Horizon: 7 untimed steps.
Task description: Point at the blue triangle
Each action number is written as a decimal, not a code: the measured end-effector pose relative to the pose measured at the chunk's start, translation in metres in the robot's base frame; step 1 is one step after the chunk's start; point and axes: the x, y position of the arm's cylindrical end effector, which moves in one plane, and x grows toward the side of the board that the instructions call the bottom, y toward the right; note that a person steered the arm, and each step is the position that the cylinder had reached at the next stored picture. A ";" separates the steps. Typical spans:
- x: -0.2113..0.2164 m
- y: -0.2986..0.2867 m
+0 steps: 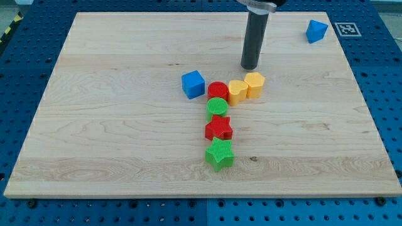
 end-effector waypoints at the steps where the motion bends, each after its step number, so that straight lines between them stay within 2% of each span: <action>1: 0.008 0.071; 3: 0.022 0.172; 4: 0.022 0.173; 7: 0.022 0.223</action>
